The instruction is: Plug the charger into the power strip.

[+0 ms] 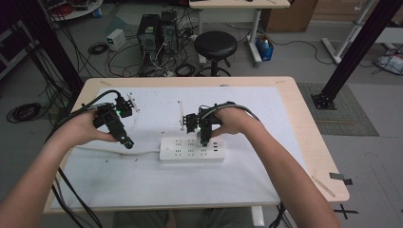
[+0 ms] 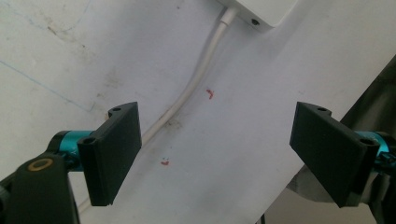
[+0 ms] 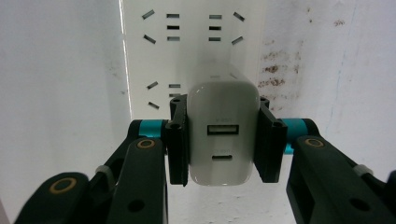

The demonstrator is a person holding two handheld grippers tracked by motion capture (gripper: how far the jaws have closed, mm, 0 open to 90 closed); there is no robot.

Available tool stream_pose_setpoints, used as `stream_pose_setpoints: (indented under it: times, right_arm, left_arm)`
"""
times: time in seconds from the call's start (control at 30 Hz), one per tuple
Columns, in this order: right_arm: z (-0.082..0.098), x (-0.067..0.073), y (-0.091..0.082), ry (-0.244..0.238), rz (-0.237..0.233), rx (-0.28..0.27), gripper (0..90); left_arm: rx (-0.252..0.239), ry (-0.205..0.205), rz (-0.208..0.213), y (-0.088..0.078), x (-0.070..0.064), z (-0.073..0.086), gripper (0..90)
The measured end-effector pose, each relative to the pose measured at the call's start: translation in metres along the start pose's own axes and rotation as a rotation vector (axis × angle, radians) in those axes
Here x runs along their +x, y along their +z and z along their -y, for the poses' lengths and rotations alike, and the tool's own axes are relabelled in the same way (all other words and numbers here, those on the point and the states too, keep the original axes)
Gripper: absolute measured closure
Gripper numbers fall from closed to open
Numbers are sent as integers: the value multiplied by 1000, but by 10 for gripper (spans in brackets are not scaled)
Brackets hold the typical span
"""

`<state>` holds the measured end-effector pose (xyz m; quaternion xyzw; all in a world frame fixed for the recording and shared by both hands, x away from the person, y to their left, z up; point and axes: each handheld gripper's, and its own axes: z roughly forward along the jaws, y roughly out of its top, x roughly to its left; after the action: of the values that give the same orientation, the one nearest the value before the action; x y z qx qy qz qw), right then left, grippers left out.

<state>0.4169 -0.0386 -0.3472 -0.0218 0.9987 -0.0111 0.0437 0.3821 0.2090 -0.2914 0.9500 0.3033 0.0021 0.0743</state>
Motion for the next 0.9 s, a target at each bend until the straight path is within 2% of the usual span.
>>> stream_pose_setpoints:
  times: [0.07,0.1,0.23,0.37,0.4,0.43,0.5,0.57,0.67,0.8,0.83,0.9]
  right_arm:
    - [0,0,1,-14,1,1,625]
    - [-1,1,6,-27,6,26,625]
    - [3,-2,8,-6,-19,-9,627]
    - [4,-2,9,-5,-18,-25,628]
    - [5,-2,10,-19,-11,-32,628]
    - [6,-3,11,-4,-19,-43,625]
    - [7,-3,13,-9,-14,-51,626]
    - [7,-2,14,-7,-13,-48,627]
    - [4,3,14,-20,18,-21,627]
    - [2,1,15,-25,5,-1,627]
    - [1,1,15,-9,-2,-1,627]
    - [1,-1,15,-21,-8,2,627]
  left_arm:
    - [3,5,3,0,-1,-2,167]
    - [2,6,3,1,-1,-2,166]
    - [3,7,7,1,0,-2,166]
    - [14,0,15,5,3,-3,166]
    - [13,-1,18,6,3,-4,166]
    - [14,1,22,8,3,-6,167]
    - [15,6,24,9,3,-8,166]
    - [19,9,25,10,3,-10,166]
    - [21,22,26,10,1,-15,167]
    - [20,28,29,12,-1,-21,167]
    - [21,32,31,12,-1,-23,166]
    - [22,33,34,13,-1,-24,166]
